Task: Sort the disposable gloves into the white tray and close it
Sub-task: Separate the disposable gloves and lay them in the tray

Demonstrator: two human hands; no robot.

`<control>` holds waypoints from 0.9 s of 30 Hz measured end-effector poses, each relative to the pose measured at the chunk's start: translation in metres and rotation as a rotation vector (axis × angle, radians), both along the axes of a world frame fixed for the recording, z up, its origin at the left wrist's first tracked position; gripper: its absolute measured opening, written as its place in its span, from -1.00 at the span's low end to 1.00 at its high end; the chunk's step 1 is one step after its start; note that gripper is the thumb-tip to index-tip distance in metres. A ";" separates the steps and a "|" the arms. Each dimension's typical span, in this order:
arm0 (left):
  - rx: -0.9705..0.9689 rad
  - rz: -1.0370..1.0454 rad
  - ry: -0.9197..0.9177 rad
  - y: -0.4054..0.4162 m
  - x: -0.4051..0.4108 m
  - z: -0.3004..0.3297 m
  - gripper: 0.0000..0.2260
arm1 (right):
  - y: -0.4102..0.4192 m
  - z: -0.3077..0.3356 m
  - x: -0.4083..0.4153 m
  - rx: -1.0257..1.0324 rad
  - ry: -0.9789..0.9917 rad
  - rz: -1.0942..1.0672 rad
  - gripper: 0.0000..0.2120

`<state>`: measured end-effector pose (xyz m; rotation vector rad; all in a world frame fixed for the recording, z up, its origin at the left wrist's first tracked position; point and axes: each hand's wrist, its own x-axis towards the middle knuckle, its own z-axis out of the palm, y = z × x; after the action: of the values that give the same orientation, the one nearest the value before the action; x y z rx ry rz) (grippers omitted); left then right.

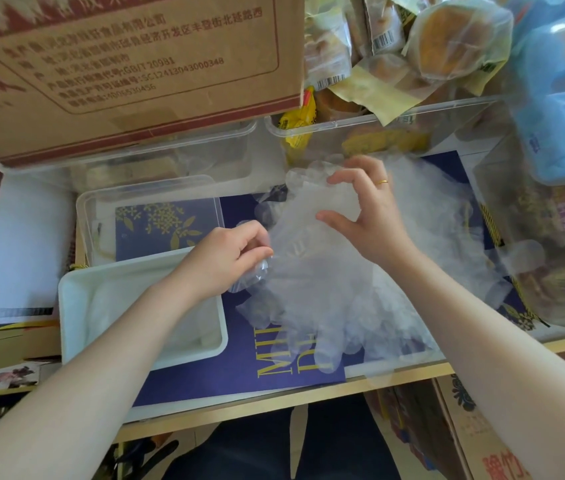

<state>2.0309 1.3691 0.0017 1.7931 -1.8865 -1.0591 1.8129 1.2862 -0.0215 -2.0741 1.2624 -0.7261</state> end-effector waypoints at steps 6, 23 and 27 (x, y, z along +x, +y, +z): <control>0.084 0.069 0.083 -0.002 -0.002 -0.001 -0.81 | 0.005 -0.001 0.000 0.233 -0.168 -0.095 -0.50; 0.646 0.310 0.200 -0.056 -0.018 -0.010 -0.47 | 0.009 -0.009 -0.057 0.671 -0.295 0.045 -0.50; 0.669 0.275 0.232 -0.075 -0.030 -0.009 -0.58 | 0.013 -0.012 -0.054 0.650 -0.222 -0.014 -0.81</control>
<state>2.0006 1.2943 -0.0074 2.0582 -1.1734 -1.8345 1.7584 1.2989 -0.0335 -1.4187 1.1858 -0.4515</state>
